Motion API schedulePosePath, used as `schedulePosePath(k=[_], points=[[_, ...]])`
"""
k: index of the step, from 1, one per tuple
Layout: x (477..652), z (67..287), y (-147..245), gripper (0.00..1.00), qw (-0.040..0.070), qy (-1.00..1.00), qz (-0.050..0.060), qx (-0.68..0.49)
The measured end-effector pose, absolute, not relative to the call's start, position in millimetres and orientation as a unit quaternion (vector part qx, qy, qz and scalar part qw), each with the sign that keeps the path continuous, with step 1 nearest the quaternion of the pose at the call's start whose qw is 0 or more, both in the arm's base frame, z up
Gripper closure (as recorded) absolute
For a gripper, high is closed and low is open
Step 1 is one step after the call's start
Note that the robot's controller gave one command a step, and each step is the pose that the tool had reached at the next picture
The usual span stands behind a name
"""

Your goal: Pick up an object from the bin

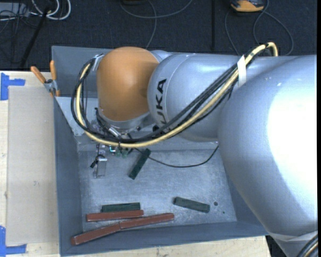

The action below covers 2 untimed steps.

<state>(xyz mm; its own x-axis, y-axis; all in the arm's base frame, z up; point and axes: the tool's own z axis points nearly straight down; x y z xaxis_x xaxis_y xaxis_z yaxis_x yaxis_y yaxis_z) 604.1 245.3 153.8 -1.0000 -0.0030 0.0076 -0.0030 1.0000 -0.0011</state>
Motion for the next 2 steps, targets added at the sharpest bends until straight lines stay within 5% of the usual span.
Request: schedulePosePath(k=[1, 2], points=[[504.3, 68, 186, 0.00, 0.002, -0.972, 0.000, 0.233], [508.1, 100, 177, 0.00, -0.001, -0.984, 0.000, 0.178]])
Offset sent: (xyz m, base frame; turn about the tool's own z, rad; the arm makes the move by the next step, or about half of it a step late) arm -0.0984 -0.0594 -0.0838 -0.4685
